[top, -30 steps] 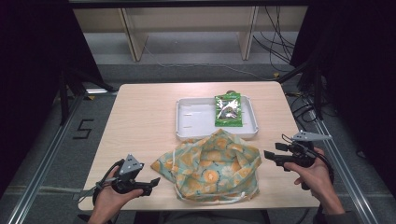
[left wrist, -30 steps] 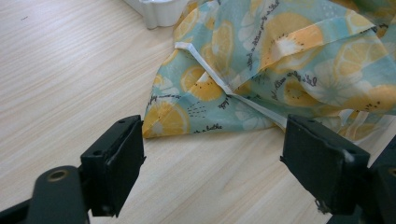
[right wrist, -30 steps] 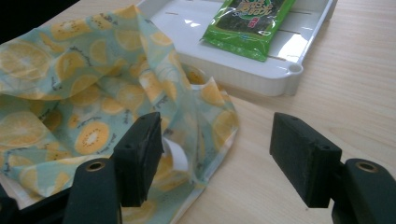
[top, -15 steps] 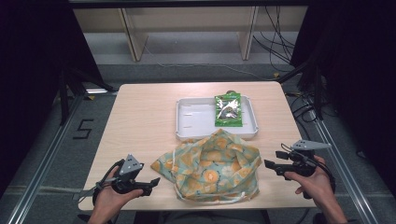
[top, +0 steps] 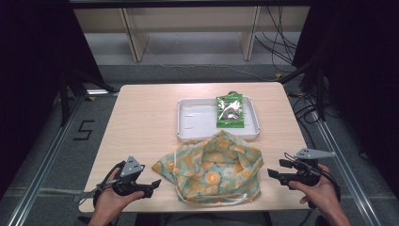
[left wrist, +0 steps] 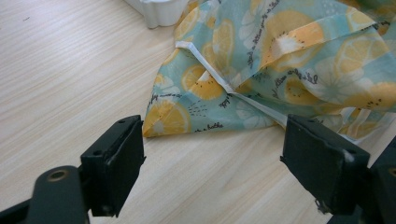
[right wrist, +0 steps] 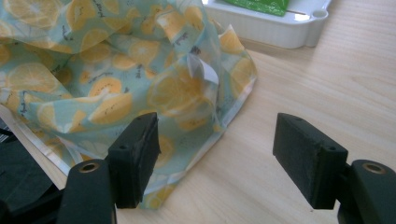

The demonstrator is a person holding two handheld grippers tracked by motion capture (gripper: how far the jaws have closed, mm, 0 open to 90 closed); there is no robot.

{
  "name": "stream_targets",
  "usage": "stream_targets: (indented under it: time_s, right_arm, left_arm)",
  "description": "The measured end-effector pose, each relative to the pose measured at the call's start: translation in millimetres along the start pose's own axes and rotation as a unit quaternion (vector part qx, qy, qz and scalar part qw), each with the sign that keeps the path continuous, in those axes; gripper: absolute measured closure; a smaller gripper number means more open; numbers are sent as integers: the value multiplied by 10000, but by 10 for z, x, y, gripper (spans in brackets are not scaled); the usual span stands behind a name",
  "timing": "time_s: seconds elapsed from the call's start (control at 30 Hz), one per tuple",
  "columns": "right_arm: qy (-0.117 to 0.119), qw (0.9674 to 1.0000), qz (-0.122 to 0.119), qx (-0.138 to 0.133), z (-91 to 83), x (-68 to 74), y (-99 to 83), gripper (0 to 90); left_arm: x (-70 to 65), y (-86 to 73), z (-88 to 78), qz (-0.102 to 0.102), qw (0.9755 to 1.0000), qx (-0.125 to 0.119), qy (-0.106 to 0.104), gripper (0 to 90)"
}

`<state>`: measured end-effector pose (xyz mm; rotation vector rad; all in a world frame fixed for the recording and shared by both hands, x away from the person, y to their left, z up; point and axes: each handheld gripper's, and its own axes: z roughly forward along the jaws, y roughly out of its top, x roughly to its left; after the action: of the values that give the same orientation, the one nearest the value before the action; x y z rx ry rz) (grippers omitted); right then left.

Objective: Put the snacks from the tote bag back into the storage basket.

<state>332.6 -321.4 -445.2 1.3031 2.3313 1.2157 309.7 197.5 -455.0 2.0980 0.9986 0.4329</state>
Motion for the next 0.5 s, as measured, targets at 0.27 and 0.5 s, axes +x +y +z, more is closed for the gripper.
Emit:
stream_targets:
  time_s: [0.27,0.5]
  right_arm:
    - [21,10000,52,81,-2,45,-76,326]
    - [-57,9998,-144,117,-11,42,-104,322]
  left_arm:
    - [4,2,-5,53,10000,-2,5,203]
    - [8,0,-4,53,10000,-8,16,203]
